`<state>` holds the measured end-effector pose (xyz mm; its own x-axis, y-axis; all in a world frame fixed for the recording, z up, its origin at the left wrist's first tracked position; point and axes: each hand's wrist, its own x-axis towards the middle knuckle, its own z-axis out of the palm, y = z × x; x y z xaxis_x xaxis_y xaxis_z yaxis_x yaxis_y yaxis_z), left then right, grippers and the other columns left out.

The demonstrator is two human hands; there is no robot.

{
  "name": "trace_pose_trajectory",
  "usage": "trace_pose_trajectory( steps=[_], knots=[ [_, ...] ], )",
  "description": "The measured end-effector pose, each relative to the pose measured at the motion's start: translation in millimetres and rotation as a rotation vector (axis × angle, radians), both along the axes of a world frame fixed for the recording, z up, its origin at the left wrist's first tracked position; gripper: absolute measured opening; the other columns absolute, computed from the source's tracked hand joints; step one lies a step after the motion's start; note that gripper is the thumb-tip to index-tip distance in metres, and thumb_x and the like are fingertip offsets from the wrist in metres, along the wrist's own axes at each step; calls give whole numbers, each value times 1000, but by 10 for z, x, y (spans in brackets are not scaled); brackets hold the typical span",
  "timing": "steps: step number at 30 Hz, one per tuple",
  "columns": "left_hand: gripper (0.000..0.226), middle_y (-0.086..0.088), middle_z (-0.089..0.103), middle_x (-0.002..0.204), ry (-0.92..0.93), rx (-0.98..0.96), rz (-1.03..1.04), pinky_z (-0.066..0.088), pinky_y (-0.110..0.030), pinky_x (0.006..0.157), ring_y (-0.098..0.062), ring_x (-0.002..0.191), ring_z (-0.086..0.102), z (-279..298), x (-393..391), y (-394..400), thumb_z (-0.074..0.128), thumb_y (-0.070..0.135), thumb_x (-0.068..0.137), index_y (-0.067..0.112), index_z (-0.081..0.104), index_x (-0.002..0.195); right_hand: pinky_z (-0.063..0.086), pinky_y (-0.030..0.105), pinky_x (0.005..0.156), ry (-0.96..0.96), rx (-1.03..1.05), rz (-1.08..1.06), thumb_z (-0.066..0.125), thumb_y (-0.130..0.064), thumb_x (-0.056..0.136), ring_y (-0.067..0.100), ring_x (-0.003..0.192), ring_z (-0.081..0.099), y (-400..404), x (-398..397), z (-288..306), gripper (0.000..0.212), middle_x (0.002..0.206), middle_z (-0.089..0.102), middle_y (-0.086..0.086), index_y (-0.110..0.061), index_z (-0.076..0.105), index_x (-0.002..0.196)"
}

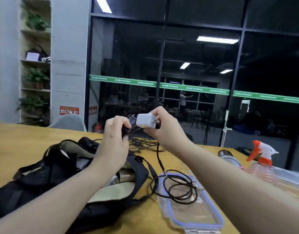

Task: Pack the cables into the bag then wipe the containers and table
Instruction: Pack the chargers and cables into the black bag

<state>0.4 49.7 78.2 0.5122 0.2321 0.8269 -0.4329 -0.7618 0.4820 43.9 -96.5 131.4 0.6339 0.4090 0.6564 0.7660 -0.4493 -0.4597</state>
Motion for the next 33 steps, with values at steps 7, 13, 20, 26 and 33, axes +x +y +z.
trace_pose_trajectory(
  steps=[7,13,20,26,33],
  knots=[
    [44,-2,38,108,-68,14,115,28,4,76,9,89,38,-252,-43,553,56,-13,80,25,40,94,37,11,63,0,8,161,68,-16,85,11,82,50,642,-34,-136,22,92,56,-5,-17,51,99],
    [42,1,33,117,8,39,157,29,1,77,6,91,40,-553,-14,788,50,-17,80,21,42,95,43,29,80,-12,72,229,66,-13,86,14,97,49,1061,-18,-435,28,111,50,1,-17,51,109],
    [53,9,25,116,276,-29,185,26,-20,82,-17,104,33,-820,42,855,34,-21,69,29,34,88,42,24,82,62,100,234,62,-8,87,12,98,49,1208,178,-900,28,112,51,0,-18,52,111],
    [43,9,31,112,491,-3,20,25,-17,82,-11,106,28,-862,-38,960,33,-17,72,26,33,81,46,25,82,101,-85,199,63,-15,88,8,97,49,1093,282,-1000,26,112,52,-8,-23,51,109],
    [29,6,41,99,636,-19,105,38,-24,67,-12,82,43,-858,-51,974,35,-4,82,24,43,89,44,23,82,69,-225,267,66,-20,87,6,97,49,1038,230,-1055,28,112,52,-9,-25,50,109]
  ],
)
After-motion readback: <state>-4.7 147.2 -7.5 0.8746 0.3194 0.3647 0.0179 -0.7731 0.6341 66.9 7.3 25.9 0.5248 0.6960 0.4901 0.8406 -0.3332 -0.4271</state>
